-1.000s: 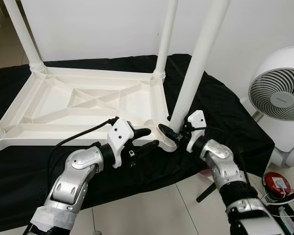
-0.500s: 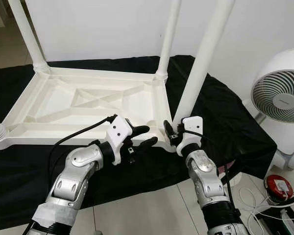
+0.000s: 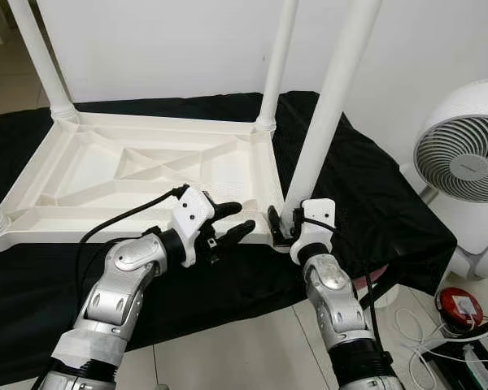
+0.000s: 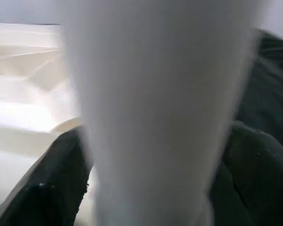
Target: Building children table
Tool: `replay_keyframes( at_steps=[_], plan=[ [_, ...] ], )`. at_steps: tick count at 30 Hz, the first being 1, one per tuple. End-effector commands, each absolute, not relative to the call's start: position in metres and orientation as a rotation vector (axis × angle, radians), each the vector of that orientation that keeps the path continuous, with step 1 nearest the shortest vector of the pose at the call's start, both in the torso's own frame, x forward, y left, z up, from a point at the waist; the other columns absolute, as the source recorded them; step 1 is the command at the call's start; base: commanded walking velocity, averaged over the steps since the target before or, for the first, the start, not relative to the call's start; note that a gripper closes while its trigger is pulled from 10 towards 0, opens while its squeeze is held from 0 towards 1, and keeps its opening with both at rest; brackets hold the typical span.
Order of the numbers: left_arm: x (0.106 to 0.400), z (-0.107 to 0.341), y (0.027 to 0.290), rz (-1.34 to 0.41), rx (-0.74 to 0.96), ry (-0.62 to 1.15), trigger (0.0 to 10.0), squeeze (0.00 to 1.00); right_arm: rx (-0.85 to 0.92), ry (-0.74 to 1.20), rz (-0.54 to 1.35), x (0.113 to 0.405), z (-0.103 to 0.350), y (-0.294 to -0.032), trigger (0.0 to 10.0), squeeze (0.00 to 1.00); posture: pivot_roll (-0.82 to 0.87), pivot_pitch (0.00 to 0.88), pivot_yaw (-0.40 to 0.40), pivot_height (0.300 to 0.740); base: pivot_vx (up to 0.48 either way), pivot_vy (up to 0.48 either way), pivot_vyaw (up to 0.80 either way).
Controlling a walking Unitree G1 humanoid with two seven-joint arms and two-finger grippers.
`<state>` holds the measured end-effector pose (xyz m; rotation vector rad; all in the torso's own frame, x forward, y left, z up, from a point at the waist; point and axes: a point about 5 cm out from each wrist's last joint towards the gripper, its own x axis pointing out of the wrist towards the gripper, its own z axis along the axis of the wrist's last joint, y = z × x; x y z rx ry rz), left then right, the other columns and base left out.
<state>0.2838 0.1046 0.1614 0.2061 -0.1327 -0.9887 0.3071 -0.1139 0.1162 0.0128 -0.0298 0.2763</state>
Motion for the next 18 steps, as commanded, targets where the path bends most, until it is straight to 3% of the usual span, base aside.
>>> replay_keyframes(
  at_steps=[1,2,3,11,18],
  plan=[
    [0.289,0.162,0.106,-0.911,0.211,-0.138,10.0,0.0,0.032,-0.02,0.326,0.307,0.115,-0.112,10.0,1.0,-0.01,0.0,-0.047,0.74,0.0,0.0,0.0],
    [0.289,0.162,0.106,-0.911,0.211,-0.138,10.0,0.0,0.032,-0.02,0.326,0.307,0.115,-0.112,10.0,1.0,-0.01,0.0,-0.047,0.74,0.0,0.0,0.0],
    [0.29,0.161,0.106,-0.918,0.212,-0.137,10.0,0.0,0.021,-0.021,0.381,0.308,0.115,-0.117,10.0,0.0,-0.01,0.0,-0.043,0.74,0.0,0.0,0.0],
    [0.29,0.159,0.101,-0.957,0.221,-0.135,10.0,0.0,-0.113,-0.027,0.627,0.317,0.116,-0.139,10.0,0.0,-0.01,0.0,-0.041,0.74,0.0,0.0,0.0],
    [0.288,0.158,0.096,-0.987,0.224,-0.136,10.0,0.0,-0.156,-0.032,0.731,0.333,0.125,-0.141,10.0,0.0,-0.01,0.0,-0.03,0.74,0.0,0.0,0.0]
  ],
)
